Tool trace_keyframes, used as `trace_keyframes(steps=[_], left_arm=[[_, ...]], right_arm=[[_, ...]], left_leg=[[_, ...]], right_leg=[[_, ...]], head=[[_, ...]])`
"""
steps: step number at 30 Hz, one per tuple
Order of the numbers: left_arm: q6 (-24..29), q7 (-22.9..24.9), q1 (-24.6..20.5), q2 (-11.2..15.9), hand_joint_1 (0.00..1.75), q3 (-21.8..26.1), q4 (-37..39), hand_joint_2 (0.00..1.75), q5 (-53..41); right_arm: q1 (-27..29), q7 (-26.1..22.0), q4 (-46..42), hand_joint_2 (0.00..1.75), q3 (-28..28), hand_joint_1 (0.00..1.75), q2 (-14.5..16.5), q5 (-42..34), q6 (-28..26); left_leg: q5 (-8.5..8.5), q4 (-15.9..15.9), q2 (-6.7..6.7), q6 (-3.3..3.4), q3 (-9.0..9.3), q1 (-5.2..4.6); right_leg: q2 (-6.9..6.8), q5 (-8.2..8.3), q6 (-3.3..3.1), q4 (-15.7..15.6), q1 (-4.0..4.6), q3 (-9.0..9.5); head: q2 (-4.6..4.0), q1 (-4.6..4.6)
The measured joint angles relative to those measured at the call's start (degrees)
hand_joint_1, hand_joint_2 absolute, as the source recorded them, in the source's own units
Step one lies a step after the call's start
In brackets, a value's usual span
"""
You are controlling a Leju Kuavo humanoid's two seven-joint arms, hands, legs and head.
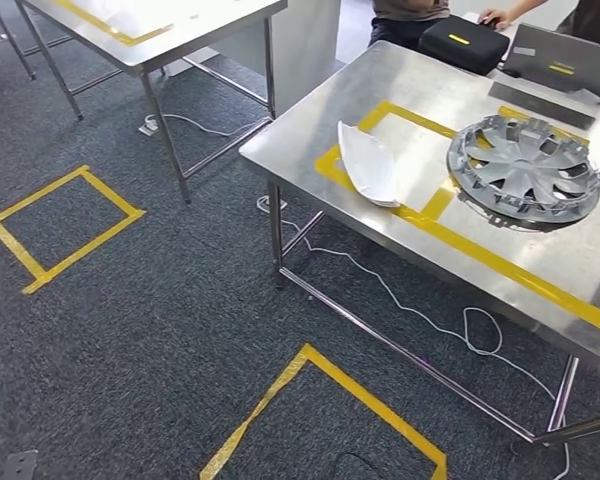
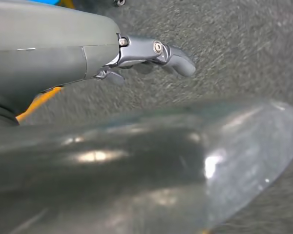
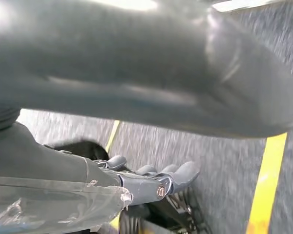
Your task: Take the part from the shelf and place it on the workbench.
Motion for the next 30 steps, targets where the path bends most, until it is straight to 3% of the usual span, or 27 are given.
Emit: trace_keyframes(steps=[1, 2, 3, 4, 6, 8, 9, 11, 12, 14, 16, 18, 19, 20, 22, 24, 25, 26, 28, 30], left_arm=[[-0.43, 0.35, -0.03, -0.60, 0.00, -1.15, 0.07, 0.00, -1.69], [-0.97, 0.63, 0.01, -1.27, 0.00, -2.38, 0.14, 0.00, -3.45], [-1.66, 0.89, 0.16, -1.97, 0.00, -3.73, 0.27, 0.00, -5.26], [-2.36, 1.07, 0.37, -2.68, 0.00, -5.03, 0.43, 0.00, -7.01], [-3.79, 1.21, 0.70, -4.13, 0.00, -7.99, 0.76, 0.00, -10.58], [-4.86, 1.19, 0.86, -5.45, 0.00, -10.87, 0.93, 0.00, -13.39], [-5.22, 1.15, 0.93, -5.98, 0.00, -12.18, 0.97, 0.00, -14.51], [-5.66, 1.01, 1.22, -6.68, 0.00, -14.53, 1.05, 0.00, -16.15], [-5.75, 0.91, 1.44, -6.96, 0.00, -15.50, 1.10, 0.00, -16.65], [-5.79, 0.72, 1.75, -7.41, 0.00, -16.90, 1.19, 0.00, -17.12], [-5.69, 0.54, 1.79, -7.81, 0.00, -17.88, 1.22, 0.00, -17.32], [-5.63, 0.39, 1.94, -8.09, 0.00, -18.62, 1.23, 0.00, -17.41], [-5.62, 0.35, 2.09, -8.17, 0.00, -18.88, 1.25, 0.00, -17.42], [-5.62, 0.32, 2.24, -8.21, 0.00, -19.08, 1.25, 0.00, -17.42], [-5.58, 0.28, 2.35, -8.35, 0.00, -19.47, 1.27, 0.00, -17.43], [-5.50, 0.24, 2.38, -8.48, 0.00, -19.78, 1.31, 0.00, -17.44], [-5.45, 0.20, 2.39, -8.56, 0.00, -19.87, 1.35, 0.00, -17.45], [-5.41, 0.17, 2.40, -8.56, 0.00, -19.90, 1.39, 0.00, -17.46], [-5.38, 0.01, 2.48, -8.63, 0.00, -19.96, 1.45, 0.00, -17.47], [-5.44, -0.38, 2.47, -8.66, 0.00, -20.00, 1.46, 0.00, -17.47]], right_arm=[[0.21, 0.09, 0.01, 0.00, -0.01, 0.00, -0.22, -0.03, 0.21], [0.33, 0.14, 0.02, 0.00, -0.02, 0.00, -0.50, -0.07, 0.45], [0.37, 0.15, 0.02, 0.00, -0.03, 0.00, -0.84, -0.10, 0.69], [0.39, 0.15, 0.02, 0.00, -0.03, 0.00, -1.18, -0.10, 0.93], [0.43, 0.15, 0.02, 0.00, -0.04, 0.00, -1.87, -0.10, 1.35], [0.42, 0.16, 0.01, 0.00, -0.04, 0.00, -2.42, -0.10, 1.72], [0.43, 0.16, 0.01, 0.00, -0.04, 0.00, -2.61, -0.09, 1.90], [0.50, 0.18, 0.00, 0.00, -0.04, 0.00, -2.81, -0.09, 2.17], [0.58, 0.17, -0.01, 0.00, -0.04, 0.00, -2.92, -0.09, 2.26], [0.93, 0.14, -0.02, 0.00, -0.05, 0.00, -3.20, -0.11, 2.45], [1.52, 0.10, -0.02, 0.00, -0.06, 0.00, -3.52, -0.11, 2.58], [1.93, 0.09, -0.02, 0.00, -0.06, 0.00, -3.69, -0.12, 2.60], [1.99, 0.09, -0.02, 0.00, -0.06, 0.00, -3.73, -0.12, 2.60], [2.00, 0.09, -0.02, 0.00, -0.06, 0.00, -3.74, -0.12, 2.60], [1.98, 0.09, -0.03, 0.00, -0.06, 0.00, -3.85, -0.12, 2.61], [1.84, 0.02, -0.04, 0.00, -0.06, 0.00, -4.02, -0.11, 2.64], [1.74, -0.03, -0.05, 0.00, -0.06, 0.00, -4.12, -0.11, 2.67], [1.63, -0.08, -0.05, 0.00, -0.06, 0.00, -4.11, -0.11, 2.68], [1.55, -0.13, -0.08, 0.00, -0.07, 0.00, -4.17, -0.13, 2.74], [1.66, -0.15, -0.08, 0.00, -0.07, 0.00, -4.22, -0.12, 2.78]], left_leg=[[0.78, 0.01, -0.79, 0.36, -0.98, -0.24], [1.53, 0.02, -1.55, 0.61, -1.99, -0.53], [2.27, 0.03, -2.29, 0.78, -2.96, -0.80], [2.98, 0.03, -3.02, 0.85, -3.87, -1.01], [4.38, 0.06, -4.55, 0.80, -5.48, -1.16], [5.53, 0.14, -5.94, 0.54, -6.60, -1.36], [5.94, 0.12, -6.50, 0.33, -6.86, -1.44], [6.48, -0.13, -7.46, -0.16, -7.04, -1.48], [6.35, 0.00, -7.12, -0.35, -7.21, -1.49], [3.92, 3.01, -4.68, -0.78, -8.61, -1.49], [-0.62, 10.51, -2.03, -1.40, -11.77, -1.26], [-2.84, 16.65, -1.31, -2.00, -14.04, -0.83], [-2.35, 16.83, -1.13, -2.22, -13.67, -0.67], [-0.98, 14.70, -0.77, -2.37, -12.10, -0.57], [1.89, 7.26, 1.64, -2.43, -7.16, -0.62], [2.32, 2.79, 3.40, -1.49, -4.17, -0.98], [1.70, 2.23, 3.32, -0.84, -3.83, -1.11], [1.15, 2.12, 2.41, -0.13, -3.67, -1.13], [0.15, 1.62, 0.92, 0.79, -2.50, -0.92], [-0.73, 1.38, -0.53, 1.65, -0.90, -0.83]], right_leg=[[0.97, -2.76, -0.28, 4.08, 0.22, -1.11], [1.41, -4.39, -0.65, 7.53, 0.46, -1.79], [1.63, -4.73, -1.09, 9.46, 0.76, -1.72], [1.82, -3.81, -1.59, 9.30, 1.12, -0.60], [3.13, -0.81, -2.63, 3.14, 1.86, 4.74], [5.14, -0.60, -3.28, -5.52, 2.16, 10.81], [5.69, -1.22, -3.38, -8.18, 2.19, 12.42], [4.83, -1.59, -3.55, -9.56, 2.11, 12.75], [4.20, -1.33, -3.80, -9.71, 2.03, 12.75], [2.77, -0.73, -4.30, -10.01, 1.74, 12.70], [1.11, -0.52, -4.45, -10.07, 1.70, 12.55], [-0.70, -0.57, -4.14, -10.05, 1.61, 12.57], [-1.55, -0.70, -3.85, -10.04, 1.49, 12.72], [-2.31, -0.93, -3.52, -10.03, 1.33, 13.01], [-3.71, -1.81, -2.74, -10.04, 1.12, 13.91], [-4.86, -2.83, -1.81, -10.30, 1.24, 15.02], [-5.17, -3.03, -1.28, -10.25, 1.30, 15.66], [-5.39, -2.95, -0.74, -10.00, 1.25, 16.25], [-4.03, -2.48, 0.01, -7.29, 0.93, 15.82], [-0.95, -3.04, 0.25, -0.39, 0.66, 11.46]], head=[[0.00, 0.11], [0.00, 0.22], [0.00, 0.26], [0.00, 0.24], [0.00, 0.25], [0.01, 0.26], [-0.01, 0.29], [-0.01, 0.35], [-0.02, 0.40], [-0.02, -0.03], [-0.02, -0.50], [-0.02, -0.53], [-0.02, -0.52], [-0.02, -0.54], [-0.02, -0.65], [-0.02, -0.59], [-0.02, -0.51], [-0.02, -0.38], [-0.02, -0.19], [-0.02, 0.12]])
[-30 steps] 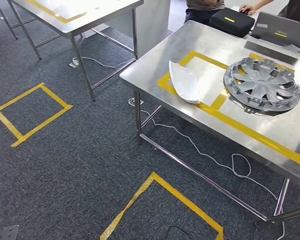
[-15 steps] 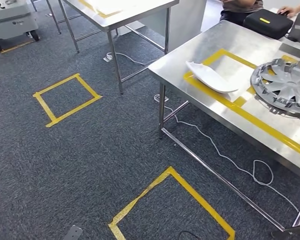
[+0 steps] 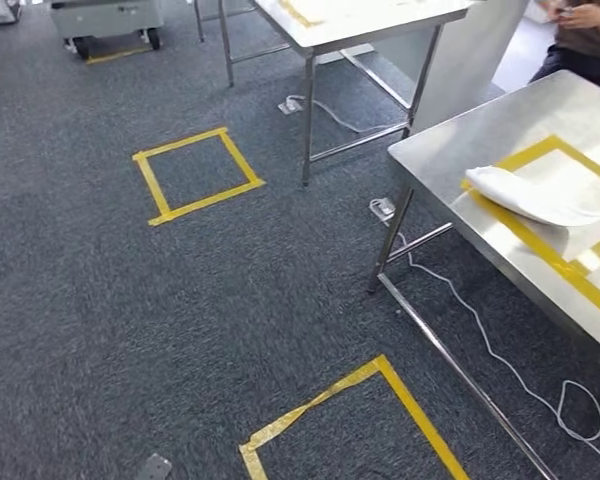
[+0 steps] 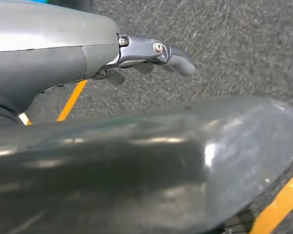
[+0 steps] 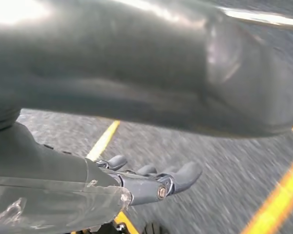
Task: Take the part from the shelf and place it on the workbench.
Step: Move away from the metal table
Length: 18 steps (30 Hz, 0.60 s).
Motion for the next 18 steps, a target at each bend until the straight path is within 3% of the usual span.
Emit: trace_keyframes(steps=[2, 3, 4, 5, 6, 7, 9, 10, 11, 12, 14, 16, 18], left_arm=[[-0.09, -0.56, -0.09, -0.06, 0.00, -0.03, 0.00, 0.00, 0.01], [-0.12, -0.78, -0.01, -0.08, 0.00, -0.04, 0.01, 0.00, 0.01], [-0.15, -0.97, 0.12, -0.08, 0.00, -0.04, 0.01, 0.00, 0.01], [-0.18, -1.11, 0.26, -0.06, 0.00, -0.02, 0.02, 0.00, 0.01], [-0.22, -1.25, 0.36, -0.04, 0.00, -0.01, 0.02, 0.00, 0.01], [-0.25, -1.41, 0.36, -0.04, 0.00, 0.01, 0.06, 0.00, 0.03], [-0.25, -1.73, 0.27, -0.04, 0.00, 0.05, 0.13, 0.00, 0.30], [-0.22, -1.87, 0.25, -0.08, 0.00, 0.07, 0.16, 0.00, 0.47], [-0.18, -1.98, 0.29, -0.16, 0.00, 0.09, 0.17, 0.00, 0.61], [-0.13, -2.09, 0.34, -0.25, 0.00, 0.10, 0.19, 0.00, 0.67], [-0.14, -2.29, 0.25, -0.46, 0.00, 0.09, 0.22, 0.00, 0.57], [-0.22, -2.40, -0.06, -0.58, 0.00, 0.05, 0.24, 0.00, -0.02], [-0.22, -2.33, -0.22, -0.55, 0.00, -0.04, 0.26, 0.00, -0.79]], right_arm=[[0.30, -0.03, 0.01, 0.00, -0.01, 0.00, -0.02, -0.01, 0.08], [0.49, -0.05, 0.01, 0.00, -0.02, 0.00, -0.03, -0.01, 0.11], [0.66, -0.07, 0.01, 0.00, -0.03, 0.00, -0.04, -0.01, 0.15], [0.79, -0.09, 0.01, 0.00, -0.04, 0.00, -0.05, -0.01, 0.17], [0.91, -0.09, 0.02, 0.00, -0.05, 0.00, -0.06, 0.00, 0.19], [1.08, -0.10, 0.06, 0.00, -0.08, 0.00, -0.06, 0.00, 0.20], [1.32, -0.17, 0.18, 0.00, -0.19, 0.00, -0.12, 0.01, 0.27], [1.25, -0.20, 0.22, 0.00, -0.25, 0.00, -0.22, -0.02, 0.30], [1.02, -0.23, 0.22, 0.00, -0.28, 0.00, -0.34, -0.10, 0.35], [0.70, -0.24, 0.20, 0.00, -0.30, 0.00, -0.46, -0.20, 0.40], [0.33, -0.25, 0.17, 0.00, -0.32, 0.00, -0.58, -0.37, 0.51], [0.28, -0.28, 0.16, 0.00, -0.32, 0.00, -0.67, -0.36, 0.58], [0.15, -0.31, 0.16, 0.00, -0.32, 0.00, -0.72, -0.36, 0.61]], left_leg=[[-1.16, -0.01, -1.79, 0.48, 1.37, -0.02], [-1.88, -0.01, -2.83, 0.51, 2.20, -0.02], [-2.68, -0.01, -3.85, 0.47, 3.21, -0.02], [-3.54, -0.01, -4.85, 0.38, 4.38, -0.01], [-4.39, -0.01, -5.74, 0.24, 5.57, 0.00], [-5.25, 0.12, -6.55, 0.02, 6.61, 0.03], [-6.79, 0.46, -8.15, -0.67, 7.75, 0.24], [-7.31, 0.54, -8.73, -1.08, 7.92, 0.47], [-7.44, 0.54, -9.14, -1.54, 7.85, 0.74], [-7.31, 0.81, -8.75, -1.95, 7.61, 0.96], [-7.09, 3.40, -5.39, -2.56, 5.94, 0.83], [-9.55, 9.10, -1.75, -2.90, 2.23, 0.49], [-12.33, 13.96, -0.91, -3.16, -1.64, 0.48]], right_leg=[[2.03, -3.10, 0.13, 7.45, -0.07, -6.44], [2.31, -5.18, 0.21, 9.25, -0.11, -9.19], [2.44, -6.75, 0.32, 9.47, -0.20, -11.29], [2.61, -6.95, 0.44, 8.17, -0.35, -12.63], [3.14, -4.99, 0.61, 5.74, -0.59, -13.43], [4.30, -0.45, 0.75, 2.37, -0.87, -14.07], [6.26, 9.08, 0.45, -2.53, -1.03, -14.53], [6.52, 11.98, 0.07, -3.64, -0.83, -14.59], [6.02, 12.61, -0.38, -3.69, -0.51, -14.30], [5.41, 12.59, -0.80, -3.95, -0.32, -13.90], [4.13, 12.32, -1.68, -4.95, -0.23, -13.07], [2.56, 11.87, -2.52, -5.70, -0.21, -12.17], [1.00, 11.40, -2.96, -5.85, -0.17, -11.75]], head=[[0.01, 0.23], [0.01, 0.34], [0.01, 0.44], [0.01, 0.51], [0.00, 0.60], [0.00, 0.64], [0.00, 0.63], [0.01, 0.59], [0.01, 0.54], [0.01, 0.55], [0.02, 0.41], [0.02, 0.31], [0.01, 0.29]])
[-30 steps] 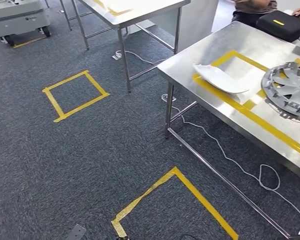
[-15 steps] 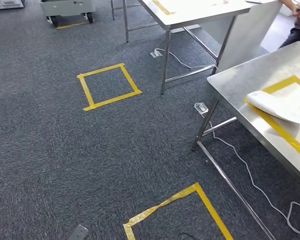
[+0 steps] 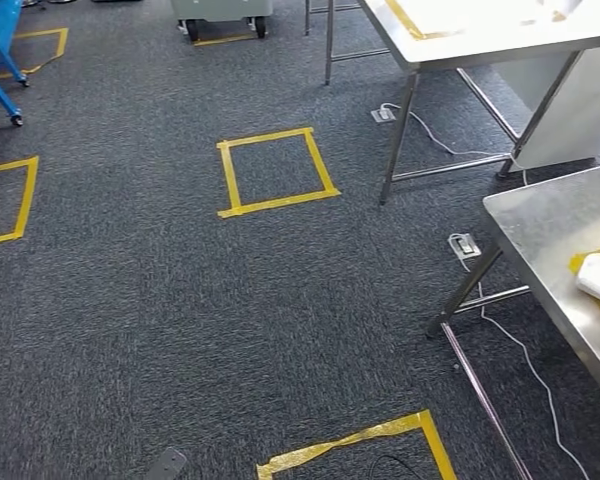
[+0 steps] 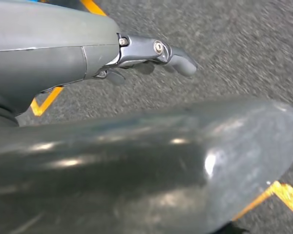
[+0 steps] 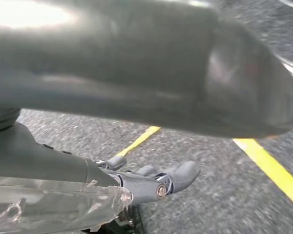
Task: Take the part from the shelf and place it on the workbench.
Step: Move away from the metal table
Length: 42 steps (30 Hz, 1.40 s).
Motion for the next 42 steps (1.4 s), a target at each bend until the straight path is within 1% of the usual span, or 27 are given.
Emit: trace_keyframes(steps=[1, 2, 4, 5, 7, 9, 11, 13, 15, 16, 17, 18, 21, 22, 24, 25, 27, 29, 30, 31, 33, 35, 37, 38, 39, 40, 42], left_arm=[[0.01, 0.10, 0.03, 0.04, 0.00, -0.05, 0.01, 0.00, -0.25], [0.02, 0.21, 0.07, 0.10, 0.00, -0.10, 0.01, 0.00, -0.40], [0.05, 0.37, 0.07, 0.21, 0.00, -0.14, 0.01, 0.00, -0.55], [0.07, 0.40, -0.06, 0.23, 0.00, -0.16, 0.01, 0.00, -0.57], [0.13, 0.43, -0.31, 0.16, 0.00, -0.22, 0.01, 0.00, -0.84], [0.26, 0.49, -0.25, 0.13, 0.00, -0.30, 0.03, 0.00, -1.30], [0.52, 0.60, -0.15, 0.24, 0.00, -0.39, 0.06, 0.00, -1.79], [0.89, 0.69, -0.36, 0.37, 0.00, -0.65, 0.07, 0.00, -2.39], [1.19, 0.74, -0.48, 0.40, 0.00, -1.03, 0.08, 0.00, -2.94], [1.28, 0.77, -0.43, 0.40, 0.00, -1.16, 0.08, 0.00, -3.16], [1.38, 0.84, -0.37, 0.43, 0.00, -1.23, 0.09, 0.00, -3.34], [1.49, 0.90, -0.34, 0.46, 0.00, -1.29, 0.09, 0.00, -3.52], [1.85, 1.11, -0.35, 0.51, 0.00, -1.55, 0.09, 0.00, -4.19], [1.97, 1.18, -0.36, 0.53, 0.00, -1.61, 0.09, 0.00, -4.42], [2.19, 1.35, -0.23, 0.56, 0.00, -1.66, 0.12, 0.00, -4.78], [2.30, 1.45, -0.13, 0.57, 0.00, -1.69, 0.17, 0.00, -4.98], [2.39, 1.60, 0.01, 0.59, 0.00, -1.80, 0.28, 0.00, -5.22], [2.40, 1.64, -0.14, 0.54, 0.00, -2.05, 0.31, 0.00, -5.33], [2.40, 1.63, -0.23, 0.52, 0.00, -2.21, 0.31, 0.00, -5.38], [2.40, 1.62, -0.25, 0.52, 0.00, -2.36, 0.31, 0.00, -5.48], [2.40, 1.63, -0.18, 0.60, 0.00, -2.56, 0.31, 0.00, -5.81], [2.42, 1.63, -0.21, 0.73, 0.00, -2.63, 0.31, 0.00, -6.17], [2.42, 1.63, -0.54, 0.81, 0.00, -2.72, 0.30, 0.00, -6.39], [2.40, 1.62, -0.64, 0.81, 0.00, -2.78, 0.30, 0.00, -6.45], [2.38, 1.62, -0.63, 0.82, 0.00, -2.83, 0.30, 0.00, -6.47], [2.36, 1.61, -0.39, 0.83, 0.00, -2.87, 0.31, 0.00, -6.48], [2.31, 1.49, 0.02, 0.96, 0.00, -2.89, 0.31, 0.00, -6.45]], right_arm=[[-0.11, 0.00, 0.00, 0.00, 0.00, 0.00, 0.00, -0.02, -0.01], [-0.21, 0.01, 0.00, 0.00, 0.00, 0.00, 0.00, -0.02, -0.01], [-0.30, 0.02, 0.00, 0.00, 0.00, 0.00, -0.01, -0.02, -0.02], [-0.29, 0.02, 0.00, 0.00, -0.01, 0.00, -0.04, -0.02, -0.03], [-0.24, 0.00, 0.00, 0.00, -0.01, 0.00, -0.13, -0.02, -0.03], [-0.25, -0.02, 0.00, 0.00, -0.02, 0.00, -0.17, -0.02, -0.03], [-0.30, -0.02, 0.02, 0.00, -0.01, 0.00, -0.17, -0.02, -0.03], [-0.17, -0.02, 0.07, 0.00, 0.00, 0.00, -0.17, -0.03, -0.03], [-0.02, -0.04, 0.09, 0.00, -0.01, 0.00, -0.20, -0.04, -0.03], [-0.02, -0.04, 0.09, 0.00, -0.02, 0.00, -0.21, -0.04, -0.03], [-0.06, -0.04, 0.09, 0.00, -0.02, 0.00, -0.22, -0.04, -0.03], [-0.10, -0.04, 0.09, 0.00, -0.02, 0.00, -0.22, -0.04, -0.03], [-0.43, -0.04, 0.09, 0.00, -0.01, 0.00, -0.21, -0.04, -0.01], [-0.54, -0.04, 0.10, 0.00, -0.01, 0.00, -0.21, -0.04, 0.01], [-0.74, -0.05, 0.10, 0.00, -0.01, 0.00, -0.20, -0.06, 0.07], [-0.85, -0.05, 0.10, 0.00, -0.02, 0.00, -0.21, -0.08, 0.10], [-0.89, -0.07, 0.10, 0.00, -0.03, 0.00, -0.21, -0.12, 0.15], [-0.69, -0.09, 0.09, 0.00, -0.04, 0.00, -0.22, -0.13, 0.19], [-0.61, -0.10, 0.09, 0.00, -0.05, 0.00, -0.22, -0.13, 0.19], [-0.59, -0.10, 0.09, 0.00, -0.06, 0.00, -0.22, -0.13, 0.19], [-0.63, -0.09, 0.09, 0.00, -0.07, 0.00, -0.22, -0.13, 0.18], [-0.66, -0.08, 0.09, 0.00, -0.07, 0.00, -0.22, -0.13, 0.18], [-0.64, -0.05, 0.09, 0.00, -0.07, 0.00, -0.22, -0.14, 0.20], [-0.68, -0.04, 0.09, 0.00, -0.07, 0.00, -0.22, -0.15, 0.21], [-0.78, -0.03, 0.09, 0.00, -0.07, 0.00, -0.22, -0.15, 0.24], [-0.91, -0.03, 0.09, 0.00, -0.07, 0.00, -0.22, -0.15, 0.26], [-0.98, -0.01, 0.09, 0.00, -0.07, 0.00, -0.21, -0.15, 0.32]], left_leg=[[0.24, 0.39, 0.05, -0.12, -0.93, 0.02], [1.68, -0.87, 0.18, -0.24, -1.05, 0.05], [6.58, -7.36, 1.83, -0.59, 1.06, 0.11], [8.08, -10.57, 2.99, -0.54, 2.10, 0.04], [9.71, -13.65, 4.39, -0.03, 2.94, -0.17], [10.67, -13.77, 3.37, 1.01, 2.74, -0.36], [11.52, -13.84, 2.17, 2.01, 2.45, -0.27], [12.36, -13.87, 0.84, 2.73, 1.69, -0.26], [13.16, -13.85, -0.68, 2.95, 0.70, -0.46], [13.58, -13.83, -1.46, 2.91, 0.20, -0.54], [14.00, -13.83, -2.24, 2.80, -0.31, -0.57], [14.45, -13.82, -3.08, 2.66, -0.81, -0.57], [15.74, -13.85, -5.29, 1.84, -1.83, -0.43], [16.15, -13.86, -5.84, 1.49, -2.01, -0.34], [17.03, -14.17, -7.04, 0.66, -2.29, -0.12], [17.04, -14.17, -7.02, 0.35, -2.56, -0.05], [14.00, -11.91, -4.53, -0.06, -3.79, -0.23], [8.24, -5.51, -1.14, -0.29, -5.86, -0.44], [6.39, -1.94, -0.43, -0.48, -6.73, -0.42], [5.99, 0.62, -0.09, -0.64, -7.04, -0.36], [8.54, 0.60, 0.43, -0.85, -5.12, -0.26], [10.73, -6.21, 2.65, -0.78, 0.68, -0.32], [9.71, -13.76, 5.14, -0.13, 6.23, -0.54], [8.91, -15.88, 5.50, 0.37, 7.63, -0.59], [8.39, -16.76, 4.89, 0.99, 7.95, -0.56], [8.24, -16.94, 4.14, 1.52, 8.14, -0.46], [8.21, -16.99, 2.64, 2.26, 8.84, -0.29]], right_leg=[[-0.63, -0.16, -0.04, 0.00, -0.04, 0.10], [-1.27, -0.27, 0.00, 0.00, -0.12, 0.21], [-2.46, -0.41, 0.37, 0.03, -0.29, 0.50], [-3.01, -0.44, 0.70, 0.16, -0.29, 0.60], [-4.12, -0.44, 1.45, 0.27, -0.12, 0.83], [-5.14, -0.34, 2.14, 0.05, -0.20, 1.25], [-3.43, -2.16, 2.82, 1.39, -0.55, 1.04], [-0.13, -7.01, 3.11, 7.24, -0.69, -0.71], [1.27, -11.33, 2.89, 14.48, -0.51, -2.59], [1.48, -12.09, 2.70, 16.09, -0.38, -2.62], [1.64, -11.78, 2.45, 15.41, -0.28, -1.53], [1.99, -10.69, 2.16, 12.48, -0.24, 0.72], [5.27, -8.17, 1.54, 1.07, -0.17, 8.62], [6.03, -8.01, 1.47, -0.44, -0.03, 9.50], [5.46, -7.42, 1.03, -0.83, 0.25, 9.11], [4.70, -7.06, 0.60, -1.06, 0.31, 8.82], [2.98, -5.95, -0.51, -1.59, 0.25, 8.19], [1.12, -4.91, -1.04, -1.72, 0.35, 7.21], [0.13, -4.50, -1.06, -1.72, 0.40, 6.62], [-0.81, -4.16, -1.01, -1.71, 0.41, 6.00], [-2.56, -3.66, -0.72, -1.71, 0.37, 4.90], [-4.11, -3.41, -0.27, -1.68, 0.40, 4.33], [-5.65, -3.53, 0.32, -1.44, 0.58, 4.27], [-6.34, -3.38, 0.78, -1.09, 0.61, 4.50], [-6.88, -3.17, 1.25, -0.75, 0.46, 4.79], [-6.59, -2.99, 1.75, -0.36, 0.21, 5.01], [-3.18, -3.79, 2.55, 2.34, -0.48, 3.91]], head=[[0.00, -0.03], [0.00, -0.04], [0.01, -0.07], [0.00, -0.11], [0.00, -0.15], [-0.01, -0.13], [-0.01, -0.12], [-0.01, -0.05], [-0.01, -0.04], [-0.01, -0.04], [-0.02, -0.06], [-0.02, -0.05], [-0.01, -0.09], [-0.01, -0.12], [-0.02, -0.19], [-0.02, -0.21], [-0.02, -0.51], [-0.02, -0.80], [-0.02, -0.85], [-0.02, -0.84], [-0.02, -0.89], [-0.02, -0.90], [-0.01, -0.91], [-0.01, -0.92], [-0.01, -0.90], [-0.01, -0.81], [-0.01, -0.78]])
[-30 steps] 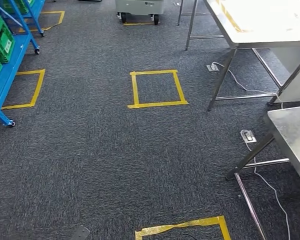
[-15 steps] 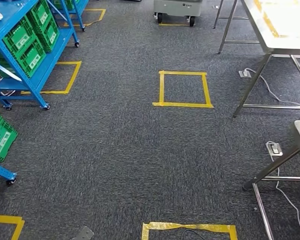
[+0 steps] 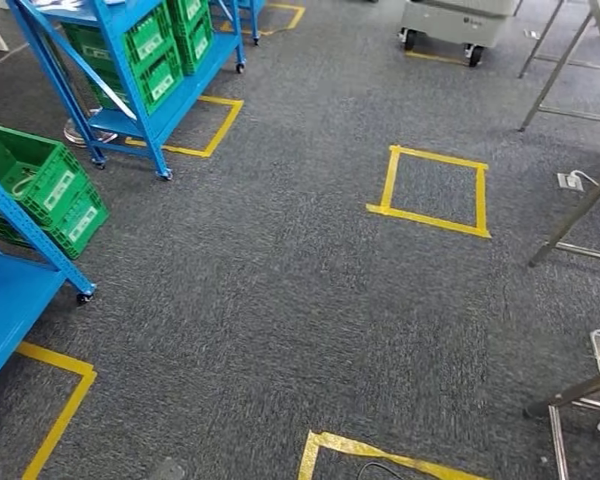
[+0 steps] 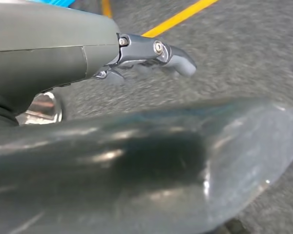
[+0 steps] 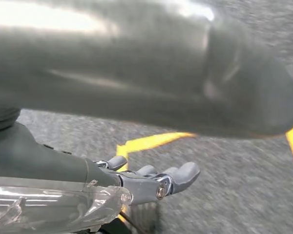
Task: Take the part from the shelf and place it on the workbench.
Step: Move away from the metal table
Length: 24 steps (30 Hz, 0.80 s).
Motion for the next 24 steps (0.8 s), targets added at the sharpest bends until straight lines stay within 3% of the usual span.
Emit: trace_keyframes(steps=[2, 4, 5, 7, 8, 10, 11, 13, 14, 16, 17, 19, 21, 24], left_arm=[[-0.09, -0.32, -0.05, 0.03, 0.00, 0.01, 0.00, 0.00, 0.09], [-0.14, -0.73, -0.01, -0.08, 0.00, 0.02, 0.00, 0.00, 0.23], [-0.14, -0.90, 0.15, -0.10, 0.00, 0.03, 0.00, 0.00, 0.32], [-0.14, -1.38, 0.41, -0.09, 0.00, 0.07, 0.00, 0.00, 0.57], [-0.14, -1.65, 0.46, -0.09, 0.00, 0.08, 0.00, 0.00, 0.68], [-0.15, -2.06, 0.44, -0.11, 0.00, 0.10, 0.00, 0.00, 0.91], [-0.16, -2.13, 0.44, -0.11, 0.00, 0.11, 0.00, 0.00, 0.99], [-0.16, -2.22, 0.46, -0.12, 0.00, 0.12, 0.00, 0.00, 1.09], [-0.16, -2.32, 0.44, -0.11, 0.00, 0.12, 0.00, 0.00, 1.11], [-0.16, -2.67, 0.23, -0.15, 0.00, 0.11, 0.00, 0.00, 1.14], [-0.16, -2.87, 0.18, -0.16, 0.00, 0.10, 0.00, 0.00, 1.14], [-0.15, -3.22, 0.40, -0.13, 0.00, 0.10, 0.01, 0.00, 1.15], [-0.08, -3.40, 0.68, -0.04, 0.00, 0.11, 0.02, 0.00, 1.15], [-0.01, -3.47, 0.74, 0.01, 0.00, 0.12, 0.02, 0.00, 1.15]], right_arm=[[0.27, 0.02, 0.03, 0.00, -0.02, 0.00, 0.02, 0.00, 0.03], [0.61, 0.01, 0.06, 0.00, -0.08, 0.00, 0.02, -0.01, 0.04], [0.74, -0.01, 0.06, 0.00, -0.11, 0.00, 0.01, -0.01, 0.05], [0.89, -0.01, 0.06, 0.00, -0.19, 0.00, 0.00, -0.02, 0.06], [0.99, -0.01, 0.08, 0.00, -0.21, 0.00, 0.01, -0.01, 0.06], [0.95, -0.04, 0.16, 0.00, -0.27, 0.00, 0.01, 0.00, 0.08], [0.84, -0.07, 0.19, 0.00, -0.30, 0.00, 0.01, 0.01, 0.10], [0.63, -0.08, 0.16, 0.00, -0.32, 0.00, -0.01, -0.07, 0.10], [0.71, -0.08, 0.15, 0.00, -0.33, 0.00, -0.01, -0.16, 0.11], [1.03, -0.09, 0.14, 0.00, -0.36, 0.00, -0.01, -0.32, 0.13], [1.16, -0.09, 0.15, 0.00, -0.37, 0.00, -0.01, -0.35, 0.13], [1.20, -0.09, 0.15, 0.00, -0.40, 0.00, -0.01, -0.35, 0.13], [1.07, -0.09, 0.15, 0.00, -0.42, 0.00, -0.01, -0.35, 0.11], [1.01, -0.10, 0.15, 0.00, -0.44, 0.00, -0.01, -0.35, 0.11]], left_leg=[[-0.24, -0.01, -1.62, 0.44, 0.57, 0.04], [-0.81, 0.00, -3.49, 0.63, 1.23, -0.02], [-1.20, 0.01, -4.43, 0.59, 1.77, 0.00], [-2.34, 0.01, -6.31, 0.26, 3.32, 0.26], [-3.09, 0.01, -7.15, -0.02, 4.07, 0.41], [-4.44, -0.37, -8.60, -0.76, 5.00, 0.77], [-4.64, -0.77, -9.06, -1.22, 5.31, 0.95], [-3.87, -1.06, -9.06, -2.05, 5.67, 1.25], [-2.80, 0.50, -7.92, -2.30, 5.06, 1.20], [-1.54, 7.61, -4.60, -2.27, 0.55, 0.71], [-2.18, 11.83, -3.28, -2.09, -2.72, 0.36], [-6.76, 16.71, -2.54, -1.70, -8.40, -0.38], [-10.40, 16.58, -2.51, -1.20, -11.48, -0.98], [-10.78, 15.33, -2.49, -0.86, -12.39, -1.25]], right_leg=[[3.64, -2.60, 0.40, 6.75, -0.32, -3.98], [4.48, -4.14, 0.54, 12.99, -0.28, -8.52], [4.60, -3.79, 0.52, 13.61, -0.27, -9.68], [5.14, -0.79, 0.56, 8.72, -0.36, -9.03], [6.15, 2.00, 0.76, 4.68, -0.56, -8.01], [7.91, 5.19, 0.68, -0.75, -0.66, -6.62], [8.34, 5.71, 0.33, -1.72, -0.57, -6.36], [7.37, 4.48, -0.91, -2.06, -0.19, -5.34], [6.82, 4.00, -1.43, -2.45, -0.10, -4.55], [5.52, 2.75, -2.11, -3.24, 0.10, -2.37], [4.84, 2.06, -2.30, -3.60, 0.27, -1.24], [3.54, 0.49, -2.68, -4.14, 0.66, 1.40], [2.49, -1.22, -2.94, -4.42, 0.94, 4.24], [1.91, -2.21, -3.00, -4.51, 1.07, 5.85]], head=[[-0.01, 0.15], [-0.01, 0.36], [-0.01, 0.39], [-0.01, 0.40], [-0.01, 0.45], [-0.01, 0.64], [-0.01, 0.72], [0.00, 0.67], [0.00, 0.56], [0.01, 0.31], [0.00, 0.23], [0.00, 0.24], [0.01, 0.21], [0.02, 0.20]])
